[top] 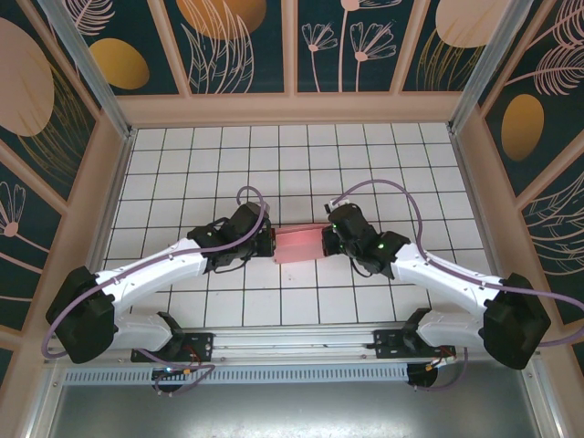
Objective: Fold the paper box
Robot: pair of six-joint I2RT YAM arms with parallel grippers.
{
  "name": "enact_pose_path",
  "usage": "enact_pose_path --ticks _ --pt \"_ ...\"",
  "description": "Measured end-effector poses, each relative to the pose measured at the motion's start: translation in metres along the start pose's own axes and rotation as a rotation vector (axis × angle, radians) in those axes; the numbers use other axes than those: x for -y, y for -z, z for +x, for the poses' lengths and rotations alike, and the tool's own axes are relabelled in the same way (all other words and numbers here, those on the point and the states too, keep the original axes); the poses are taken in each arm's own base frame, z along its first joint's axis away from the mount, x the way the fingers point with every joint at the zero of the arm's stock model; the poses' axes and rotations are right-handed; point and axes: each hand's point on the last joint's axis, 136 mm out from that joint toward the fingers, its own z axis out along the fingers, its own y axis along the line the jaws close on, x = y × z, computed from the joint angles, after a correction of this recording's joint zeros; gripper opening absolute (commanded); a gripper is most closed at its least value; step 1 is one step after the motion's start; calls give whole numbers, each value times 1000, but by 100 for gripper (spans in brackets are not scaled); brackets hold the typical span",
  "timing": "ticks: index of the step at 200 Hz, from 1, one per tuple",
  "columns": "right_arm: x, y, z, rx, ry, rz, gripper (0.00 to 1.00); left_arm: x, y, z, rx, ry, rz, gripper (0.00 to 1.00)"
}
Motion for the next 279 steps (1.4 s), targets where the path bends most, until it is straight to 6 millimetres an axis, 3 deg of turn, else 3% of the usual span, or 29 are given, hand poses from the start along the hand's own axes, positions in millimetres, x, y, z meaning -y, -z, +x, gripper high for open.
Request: enact_pose_path --ticks 46,93,105,135,163,203,225,250,279 --pt "4 -6 12 -20 -16 7 0 -1 -1 1 -3 -4 0 0" --pt "3 -8 11 2 -23 1 1 -4 -3 5 -8 -4 -6 0" --pt "3 -8 11 4 -23 0 7 -4 -3 5 -8 -4 -5 0" --pt "1 -6 11 2 -16 -13 34 -4 -3 5 -8 -5 -6 0" --pt "-1 1 8 11 -17 -31 52 -4 -3 5 -9 -9 -5 0" --pt "-6 26 -16 111 -37 -76 68 -3 -4 5 -9 -12 -2 0" --pt "-8 32 -33 153 -55 -87 69 -2 -5 4 -7 -15 1 0" --pt "-5 20 -50 151 -72 -52 67 -1 -5 3 -6 -17 2 0" --pt "-2 -4 -42 86 -63 -5 65 0 -6 3 -8 -24 6 12"
